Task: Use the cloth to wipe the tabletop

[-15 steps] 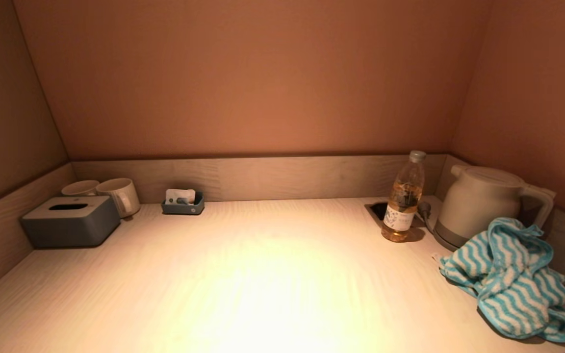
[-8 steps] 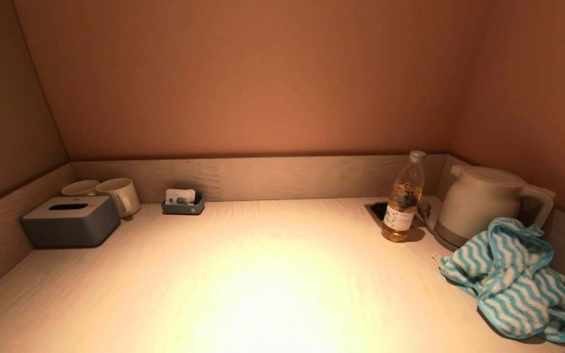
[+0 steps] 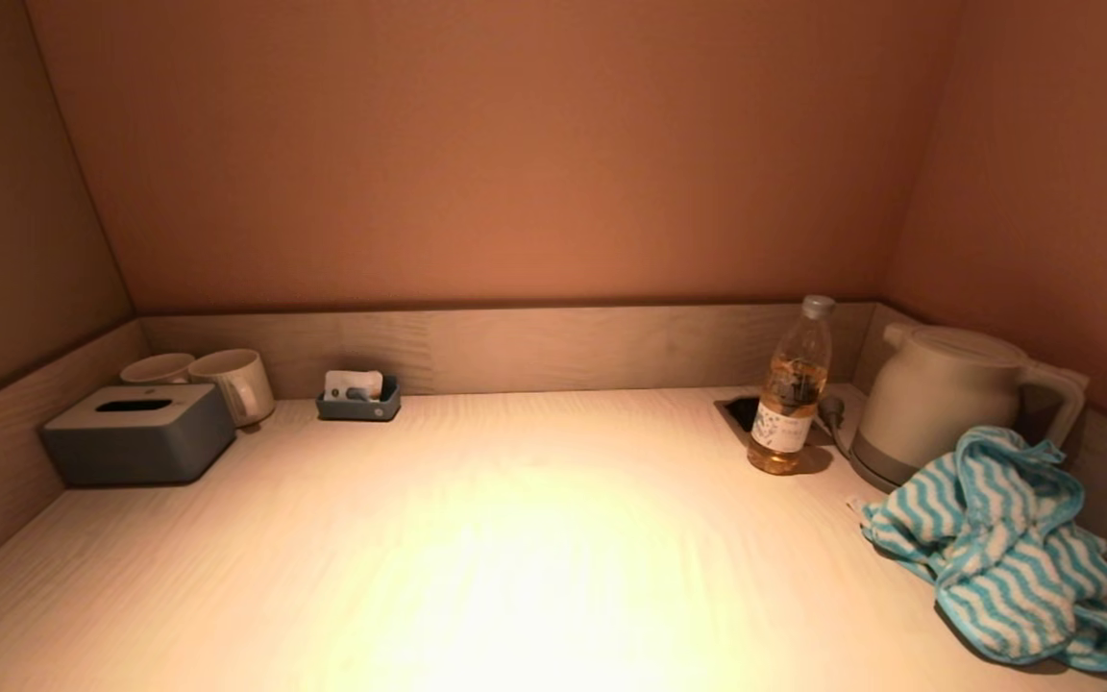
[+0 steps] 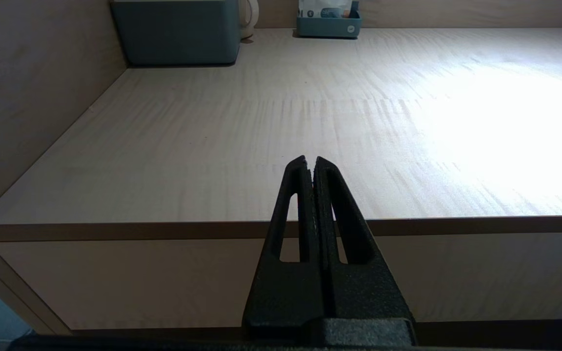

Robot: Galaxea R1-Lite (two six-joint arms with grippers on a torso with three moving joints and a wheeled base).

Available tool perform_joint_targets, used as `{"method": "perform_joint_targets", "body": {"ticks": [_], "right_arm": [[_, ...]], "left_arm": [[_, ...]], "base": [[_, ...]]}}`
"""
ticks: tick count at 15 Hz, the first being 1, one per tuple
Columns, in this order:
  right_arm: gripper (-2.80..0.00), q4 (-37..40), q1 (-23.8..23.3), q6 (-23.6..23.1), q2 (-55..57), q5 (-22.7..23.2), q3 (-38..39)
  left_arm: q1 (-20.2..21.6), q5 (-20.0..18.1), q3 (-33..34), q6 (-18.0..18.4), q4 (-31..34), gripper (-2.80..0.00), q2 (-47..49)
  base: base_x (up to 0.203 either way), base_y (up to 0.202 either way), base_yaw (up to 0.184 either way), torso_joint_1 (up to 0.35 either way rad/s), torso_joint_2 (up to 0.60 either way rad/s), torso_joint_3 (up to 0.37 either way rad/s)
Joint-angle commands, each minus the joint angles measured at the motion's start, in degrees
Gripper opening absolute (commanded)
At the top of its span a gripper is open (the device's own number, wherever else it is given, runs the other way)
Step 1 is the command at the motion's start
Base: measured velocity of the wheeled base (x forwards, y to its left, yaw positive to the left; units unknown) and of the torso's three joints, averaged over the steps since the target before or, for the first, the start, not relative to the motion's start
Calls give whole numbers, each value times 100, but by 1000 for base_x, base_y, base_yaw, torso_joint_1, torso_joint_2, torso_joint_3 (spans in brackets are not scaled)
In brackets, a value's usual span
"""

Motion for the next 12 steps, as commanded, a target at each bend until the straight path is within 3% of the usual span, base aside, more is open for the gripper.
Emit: {"method": "perform_joint_targets", "body": {"ticks": [1, 12], "right_arm": [[-280, 0, 2, -4, -2, 0, 0], [-280, 0, -3, -4, -2, 0, 0]], "left_arm": [[1, -2, 0, -4, 0, -280, -2], [1, -2, 0, -4, 0, -280, -2]], "base": [[0, 0, 0, 0, 0, 0], [0, 0, 0, 0, 0, 0]]}}
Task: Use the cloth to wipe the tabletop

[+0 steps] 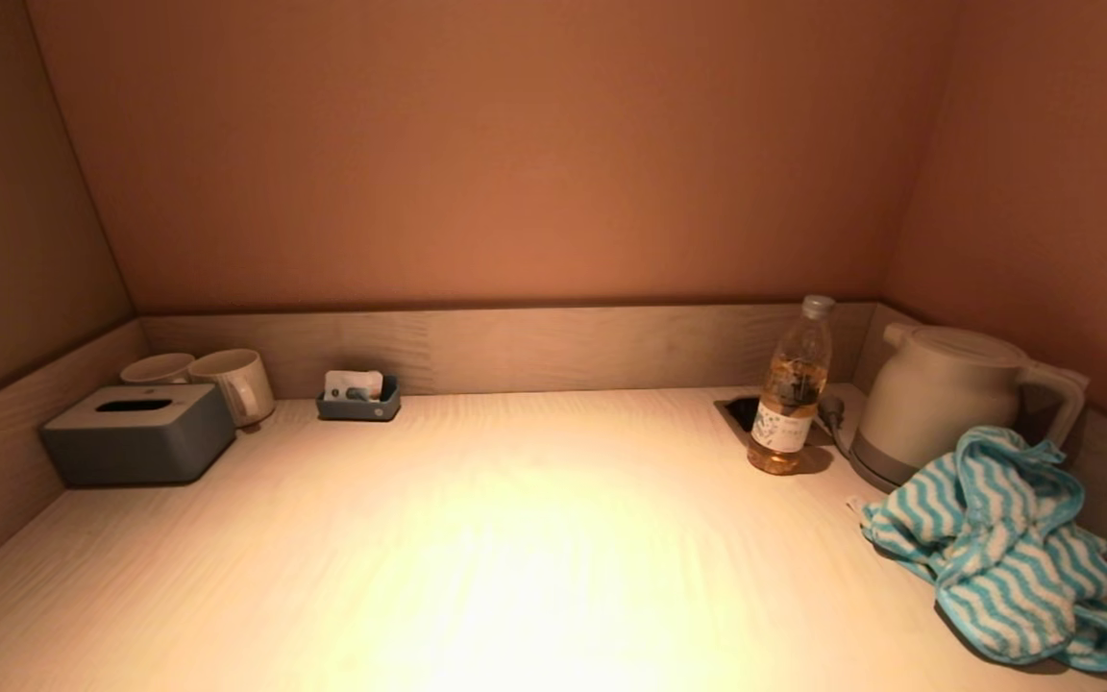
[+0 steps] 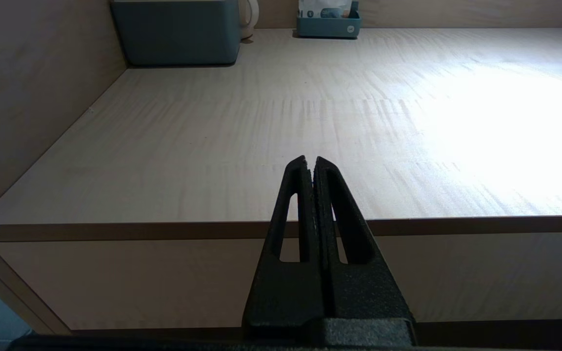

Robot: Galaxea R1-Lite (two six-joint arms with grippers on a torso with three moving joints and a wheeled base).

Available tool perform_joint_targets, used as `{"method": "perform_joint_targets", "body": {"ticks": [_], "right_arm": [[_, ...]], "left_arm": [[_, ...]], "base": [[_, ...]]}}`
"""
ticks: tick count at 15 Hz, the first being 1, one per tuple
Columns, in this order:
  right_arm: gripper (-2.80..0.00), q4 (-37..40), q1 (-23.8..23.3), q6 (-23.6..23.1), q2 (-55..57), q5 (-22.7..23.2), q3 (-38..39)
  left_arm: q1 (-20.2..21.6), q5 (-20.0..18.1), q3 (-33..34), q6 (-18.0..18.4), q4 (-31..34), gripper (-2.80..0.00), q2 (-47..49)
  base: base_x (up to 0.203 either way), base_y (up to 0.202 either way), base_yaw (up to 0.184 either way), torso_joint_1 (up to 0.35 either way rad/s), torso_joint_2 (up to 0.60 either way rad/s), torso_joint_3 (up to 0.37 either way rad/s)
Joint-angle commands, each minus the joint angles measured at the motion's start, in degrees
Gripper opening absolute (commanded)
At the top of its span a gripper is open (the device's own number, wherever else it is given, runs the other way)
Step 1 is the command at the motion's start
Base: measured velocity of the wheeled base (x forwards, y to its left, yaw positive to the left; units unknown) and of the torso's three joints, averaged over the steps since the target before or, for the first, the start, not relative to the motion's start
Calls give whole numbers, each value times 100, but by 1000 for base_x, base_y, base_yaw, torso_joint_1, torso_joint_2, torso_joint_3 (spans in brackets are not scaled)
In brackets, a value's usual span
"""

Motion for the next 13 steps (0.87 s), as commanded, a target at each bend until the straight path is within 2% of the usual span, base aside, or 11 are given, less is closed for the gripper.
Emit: {"method": "perform_joint_targets", "body": {"ticks": [1, 10, 13], "right_arm": [[-280, 2, 7, -4, -2, 3, 0], [-280, -15, 7, -98, 6, 12, 0], [-280, 2, 6, 24, -2, 1, 0]], "left_arm": [[1, 0, 0, -5, 2, -280, -2], [1, 0, 0, -5, 2, -280, -2], [1, 0, 0, -5, 2, -280, -2]], "base": [[0, 0, 0, 0, 0, 0], [0, 0, 0, 0, 0, 0], [0, 0, 0, 0, 0, 0]]}}
